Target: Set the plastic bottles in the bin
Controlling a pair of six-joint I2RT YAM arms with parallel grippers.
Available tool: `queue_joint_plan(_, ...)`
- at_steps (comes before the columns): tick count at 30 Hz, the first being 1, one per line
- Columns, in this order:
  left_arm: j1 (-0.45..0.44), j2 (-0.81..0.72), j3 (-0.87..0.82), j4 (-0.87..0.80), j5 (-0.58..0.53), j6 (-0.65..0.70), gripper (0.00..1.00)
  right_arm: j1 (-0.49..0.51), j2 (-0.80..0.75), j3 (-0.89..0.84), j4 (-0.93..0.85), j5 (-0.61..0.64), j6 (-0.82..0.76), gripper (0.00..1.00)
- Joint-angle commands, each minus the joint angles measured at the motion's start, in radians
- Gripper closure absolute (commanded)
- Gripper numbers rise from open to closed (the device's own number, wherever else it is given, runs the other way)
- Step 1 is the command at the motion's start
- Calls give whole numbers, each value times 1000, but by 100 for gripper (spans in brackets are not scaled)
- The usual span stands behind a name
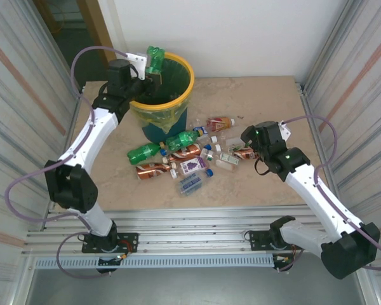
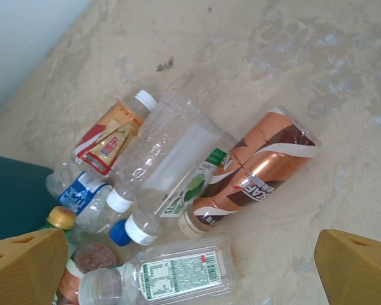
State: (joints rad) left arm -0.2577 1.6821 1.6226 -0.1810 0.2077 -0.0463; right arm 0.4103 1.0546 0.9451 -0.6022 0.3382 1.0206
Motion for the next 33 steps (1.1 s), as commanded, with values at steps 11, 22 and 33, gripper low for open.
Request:
queue_joint_plan(11,59,133,120,-104,56,21,77,-128,64,-127,58,-123,63,2)
queue_joint_plan(22,59,198,134,-125,93,-1,68,-177,171,-143,132,-183,40,2)
queue_joint_plan(33,58,196,123,-124,89,-2,47,-196,278,-134,214,-239,32,1)
